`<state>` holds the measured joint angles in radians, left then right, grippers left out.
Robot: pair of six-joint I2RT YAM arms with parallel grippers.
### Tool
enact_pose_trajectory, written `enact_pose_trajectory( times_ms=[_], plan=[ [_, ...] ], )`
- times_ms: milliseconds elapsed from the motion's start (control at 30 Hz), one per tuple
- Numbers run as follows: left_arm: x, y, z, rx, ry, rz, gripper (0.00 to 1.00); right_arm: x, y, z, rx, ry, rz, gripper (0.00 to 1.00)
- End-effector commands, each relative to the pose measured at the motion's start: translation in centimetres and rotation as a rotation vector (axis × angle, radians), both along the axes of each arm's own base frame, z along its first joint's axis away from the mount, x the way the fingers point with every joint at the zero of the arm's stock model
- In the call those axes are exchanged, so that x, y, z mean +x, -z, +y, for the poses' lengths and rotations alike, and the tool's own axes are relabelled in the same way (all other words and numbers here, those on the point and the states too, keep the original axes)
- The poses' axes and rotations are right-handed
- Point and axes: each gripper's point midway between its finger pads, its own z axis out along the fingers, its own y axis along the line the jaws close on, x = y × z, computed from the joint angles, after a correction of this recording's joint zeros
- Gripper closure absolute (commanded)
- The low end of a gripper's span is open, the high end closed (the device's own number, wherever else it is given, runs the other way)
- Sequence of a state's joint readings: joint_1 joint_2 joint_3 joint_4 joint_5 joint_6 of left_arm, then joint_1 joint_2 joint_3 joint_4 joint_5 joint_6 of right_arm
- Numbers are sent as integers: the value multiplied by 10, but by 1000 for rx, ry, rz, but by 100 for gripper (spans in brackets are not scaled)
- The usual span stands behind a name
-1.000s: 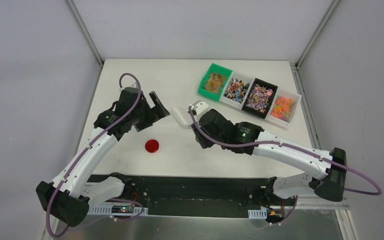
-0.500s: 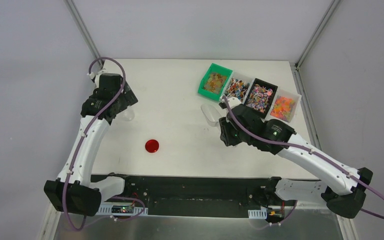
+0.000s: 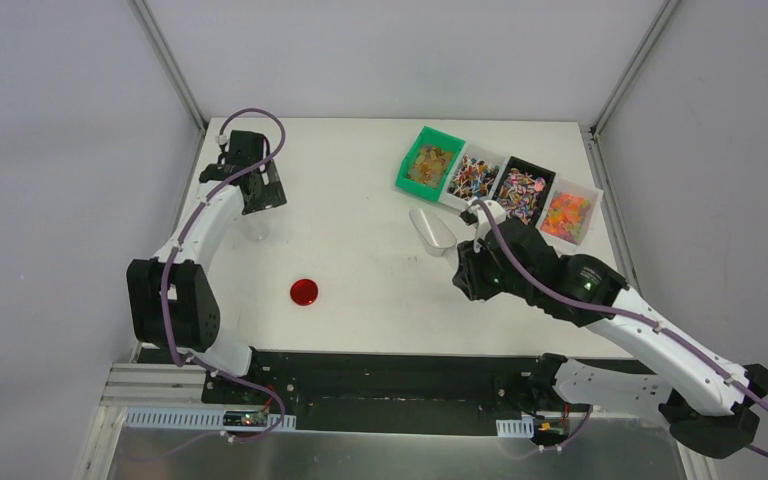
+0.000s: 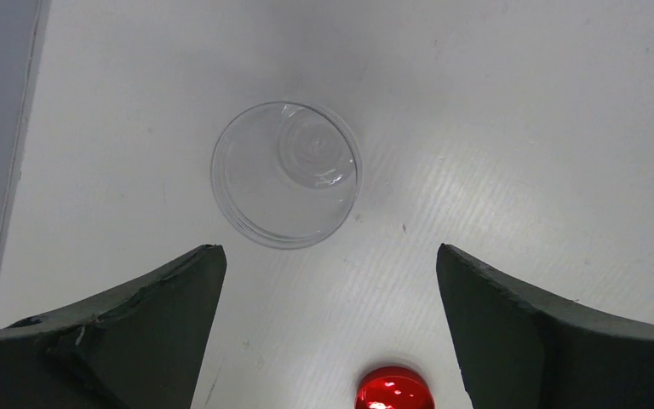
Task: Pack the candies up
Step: Adjust the spatula, then adjust the packing bottle at the center of the board.
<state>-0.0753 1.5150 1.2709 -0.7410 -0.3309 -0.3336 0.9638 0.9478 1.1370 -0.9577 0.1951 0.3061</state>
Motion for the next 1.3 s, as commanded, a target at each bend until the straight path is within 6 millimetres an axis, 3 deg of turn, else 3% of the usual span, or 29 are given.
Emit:
enact_pose_trajectory(
  times_ms=[0, 400, 733, 833, 933, 1100, 1267],
  plan=[
    [20, -16, 14, 45, 21, -55, 1, -3, -15, -6, 44, -16, -51, 98],
    [32, 6, 33, -17, 21, -32, 5, -3, -15, -8, 35, -30, -64, 98],
    [36, 15, 32, -3, 75, -8, 22, -2, -11, -11, 19, -20, -61, 98],
    [38, 13, 25, -30, 117, -15, 37, -3, -9, -10, 20, -15, -51, 98],
    [36, 6, 15, -58, 150, -37, 45, -2, -8, -13, 13, -2, -50, 98],
    [31, -15, -11, -77, 233, -86, 49, 1, -1, -20, -30, 42, -35, 97],
    [17, -32, -60, -47, 353, -95, 51, 10, 7, -36, -117, 104, -18, 96]
  ],
)
